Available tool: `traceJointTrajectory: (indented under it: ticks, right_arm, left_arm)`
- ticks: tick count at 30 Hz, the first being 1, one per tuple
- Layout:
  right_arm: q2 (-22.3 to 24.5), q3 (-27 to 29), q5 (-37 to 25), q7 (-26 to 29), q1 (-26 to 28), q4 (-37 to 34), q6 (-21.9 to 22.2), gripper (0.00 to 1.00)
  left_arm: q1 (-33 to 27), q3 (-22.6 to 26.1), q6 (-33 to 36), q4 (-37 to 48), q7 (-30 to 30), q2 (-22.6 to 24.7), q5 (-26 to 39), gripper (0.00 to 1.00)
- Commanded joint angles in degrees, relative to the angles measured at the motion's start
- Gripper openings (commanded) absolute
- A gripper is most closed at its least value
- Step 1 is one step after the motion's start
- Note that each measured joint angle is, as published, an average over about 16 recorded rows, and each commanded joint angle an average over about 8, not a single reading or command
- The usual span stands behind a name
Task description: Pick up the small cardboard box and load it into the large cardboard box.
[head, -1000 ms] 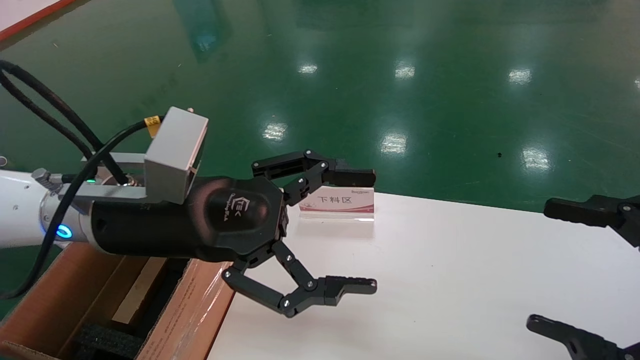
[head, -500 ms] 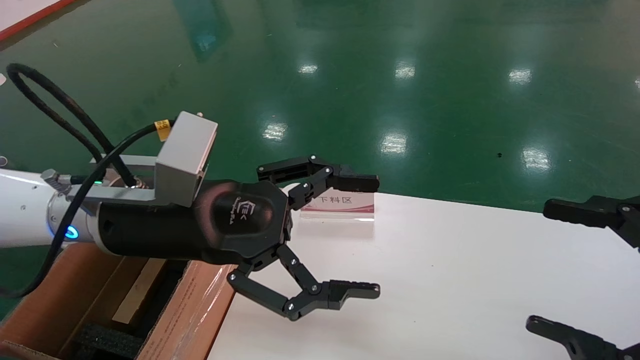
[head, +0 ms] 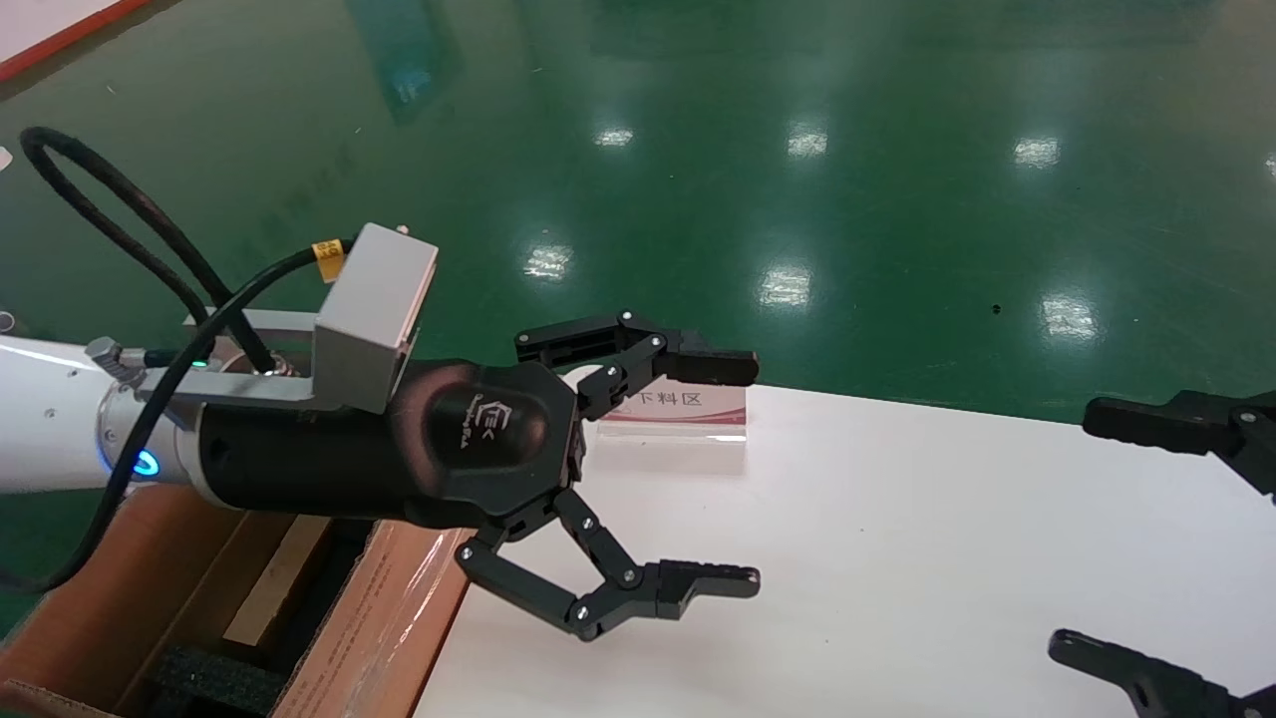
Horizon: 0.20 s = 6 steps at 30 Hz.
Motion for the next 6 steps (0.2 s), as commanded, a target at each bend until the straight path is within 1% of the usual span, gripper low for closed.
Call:
traceJointTrajectory:
  ticks: [1,6]
  right_arm:
    - [0.0,0.0,0.0,0.0,0.0,0.0,0.0,1.00]
    - [0.0,0.0,0.0,0.0,0.0,0.0,0.0,1.00]
  left_arm:
    - [0.0,0.0,0.0,0.0,0.0,0.0,0.0,1.00]
    - [-0.1,0.1,0.0,0.0,0.0,0.0,0.0,1.00]
